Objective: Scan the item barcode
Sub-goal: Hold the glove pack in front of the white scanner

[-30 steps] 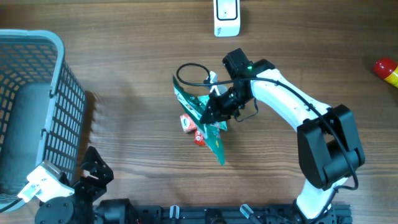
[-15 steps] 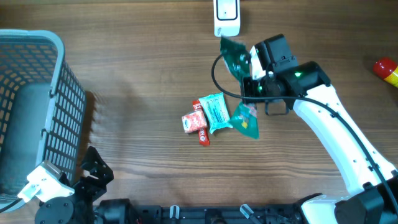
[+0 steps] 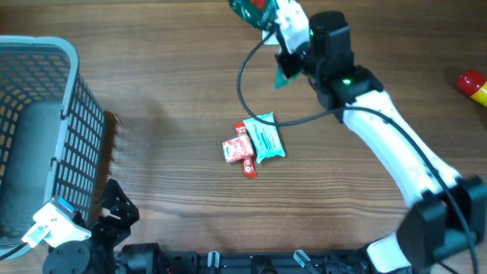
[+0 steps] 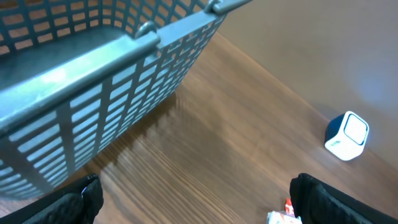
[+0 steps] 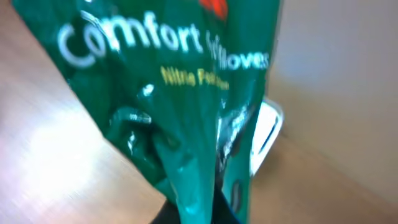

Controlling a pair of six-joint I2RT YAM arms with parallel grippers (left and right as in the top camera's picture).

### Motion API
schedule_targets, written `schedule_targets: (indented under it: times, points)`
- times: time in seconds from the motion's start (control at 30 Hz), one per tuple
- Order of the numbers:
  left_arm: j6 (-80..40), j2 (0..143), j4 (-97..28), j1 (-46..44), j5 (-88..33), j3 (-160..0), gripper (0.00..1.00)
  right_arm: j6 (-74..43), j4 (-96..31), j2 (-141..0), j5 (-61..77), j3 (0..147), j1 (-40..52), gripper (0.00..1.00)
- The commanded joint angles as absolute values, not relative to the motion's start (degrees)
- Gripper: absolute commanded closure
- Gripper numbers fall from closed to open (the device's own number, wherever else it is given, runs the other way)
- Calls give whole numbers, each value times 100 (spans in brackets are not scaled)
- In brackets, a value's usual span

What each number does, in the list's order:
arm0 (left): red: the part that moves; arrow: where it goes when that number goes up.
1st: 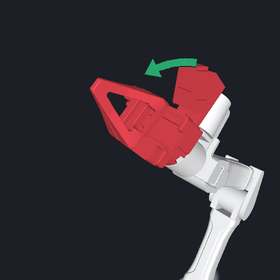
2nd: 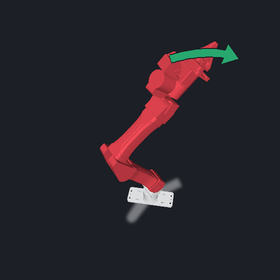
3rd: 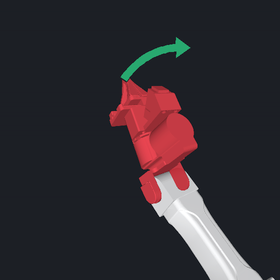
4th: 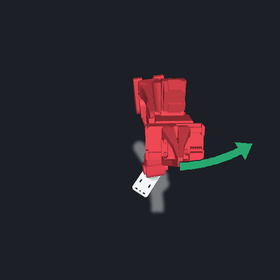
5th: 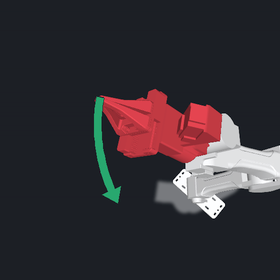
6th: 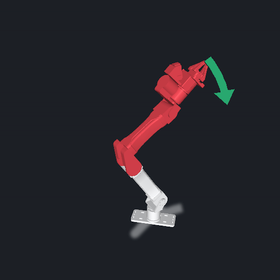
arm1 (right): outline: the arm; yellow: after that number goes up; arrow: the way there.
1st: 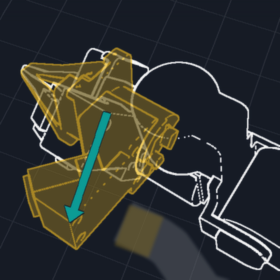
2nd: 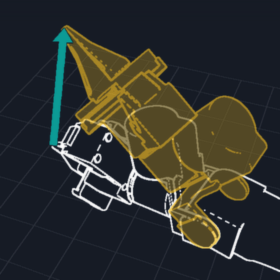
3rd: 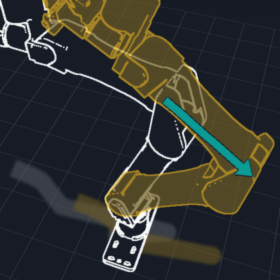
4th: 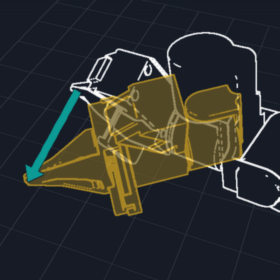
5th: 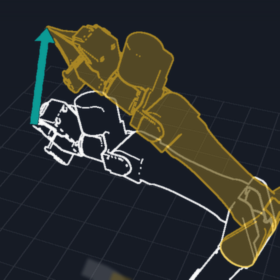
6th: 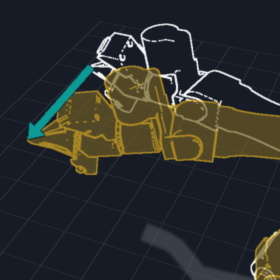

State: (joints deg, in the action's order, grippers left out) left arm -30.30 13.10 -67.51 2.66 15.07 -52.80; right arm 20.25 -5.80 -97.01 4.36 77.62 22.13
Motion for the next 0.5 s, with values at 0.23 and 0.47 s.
schedule_targets:
  times: [0.23,0.47]
  points:
    - [-2987,1273,-6722,301,1544,-5282,0,5168,2145,-12296,-495,8840,2231,96]
    - [-2987,1273,-6724,301,1544,-5282,0,5581,1785,-13192,-231,10136,2134,96]
